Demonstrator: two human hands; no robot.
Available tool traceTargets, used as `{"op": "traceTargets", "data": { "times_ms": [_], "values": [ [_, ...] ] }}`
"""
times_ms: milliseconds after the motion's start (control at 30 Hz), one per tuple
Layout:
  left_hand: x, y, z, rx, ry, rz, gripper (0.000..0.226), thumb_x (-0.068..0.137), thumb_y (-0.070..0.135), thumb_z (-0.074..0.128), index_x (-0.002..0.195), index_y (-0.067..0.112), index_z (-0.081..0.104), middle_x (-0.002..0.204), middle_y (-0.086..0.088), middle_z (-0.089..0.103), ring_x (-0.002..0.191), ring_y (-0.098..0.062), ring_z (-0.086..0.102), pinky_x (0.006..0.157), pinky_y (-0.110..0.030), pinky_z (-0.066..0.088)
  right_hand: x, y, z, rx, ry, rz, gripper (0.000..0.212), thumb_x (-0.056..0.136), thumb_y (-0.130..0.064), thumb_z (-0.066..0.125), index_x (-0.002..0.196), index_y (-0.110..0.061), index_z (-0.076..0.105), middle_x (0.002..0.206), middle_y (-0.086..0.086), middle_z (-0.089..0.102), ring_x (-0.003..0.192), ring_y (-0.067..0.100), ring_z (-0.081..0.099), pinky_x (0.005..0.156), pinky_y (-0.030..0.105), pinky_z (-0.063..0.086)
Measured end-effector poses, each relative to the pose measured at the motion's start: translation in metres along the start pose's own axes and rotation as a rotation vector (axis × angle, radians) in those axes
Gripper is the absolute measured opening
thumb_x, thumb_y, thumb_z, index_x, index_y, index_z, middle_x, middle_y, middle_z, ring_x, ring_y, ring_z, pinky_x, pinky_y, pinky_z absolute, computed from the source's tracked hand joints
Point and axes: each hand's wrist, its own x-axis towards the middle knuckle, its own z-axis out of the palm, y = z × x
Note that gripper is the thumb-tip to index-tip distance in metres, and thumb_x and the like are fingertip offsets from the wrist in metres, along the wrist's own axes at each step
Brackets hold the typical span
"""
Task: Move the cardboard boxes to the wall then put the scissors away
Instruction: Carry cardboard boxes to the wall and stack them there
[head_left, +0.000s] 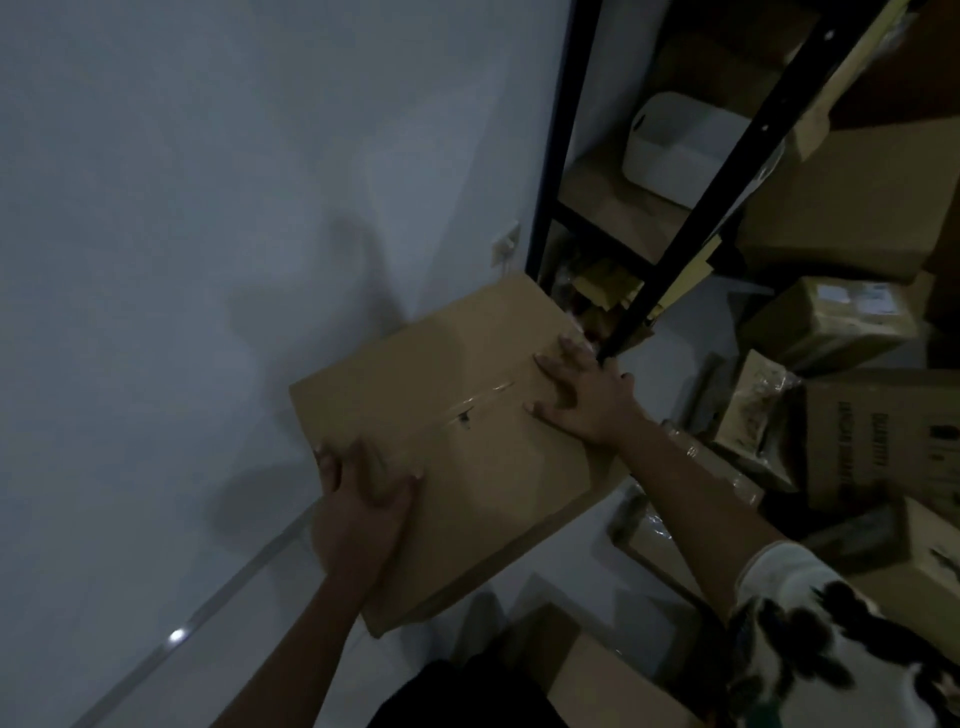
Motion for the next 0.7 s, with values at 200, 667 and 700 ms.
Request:
{"op": "traceTargets", "data": {
  "times_ms": [200,667,700],
  "values": [
    [0.017,-0.030,0.068,0.006,-0.133,0.025,0.095,0.072,0.073,0.058,0.151,0.033,0.023,0.163,0.006,0.001,0.116,-0.034,0.058,0.091,-0.044,0.047,0.038,0.036,0.055,-0.038,-0.063,0.009,0.079,0.084,-0.073,0.048,0.151,-0.049,0.014,0.163,-0.011,-0.008,0.144,0.044,0.010,0.113,0.059,0.013],
    [0.077,-0.120,0.189,-0.100,-0.475,0.183,0.130,0.031,0.099,0.052,0.138,0.054,-0.006,0.150,0.021,-0.036,0.145,-0.026,0.023,0.101,-0.046,0.043,0.132,0.082,0.167,-0.101,-0.166,-0.031,0.084,0.083,-0.067,0.059,0.151,-0.049,0.014,0.163,-0.011,-0.009,0.145,0.039,0.006,0.115,0.056,0.005],
    [0.081,-0.123,0.196,-0.094,-0.477,0.182,0.131,0.030,0.101,0.049,0.138,0.053,-0.008,0.149,0.019,-0.039,0.144,-0.027,0.026,0.099,-0.045,0.045,0.142,0.085,0.177,-0.088,-0.172,-0.032,0.084,0.082,-0.066,0.060,0.151,-0.050,0.014,0.163,-0.011,-0.009,0.146,0.038,0.005,0.115,0.057,0.005]
  ]
}}
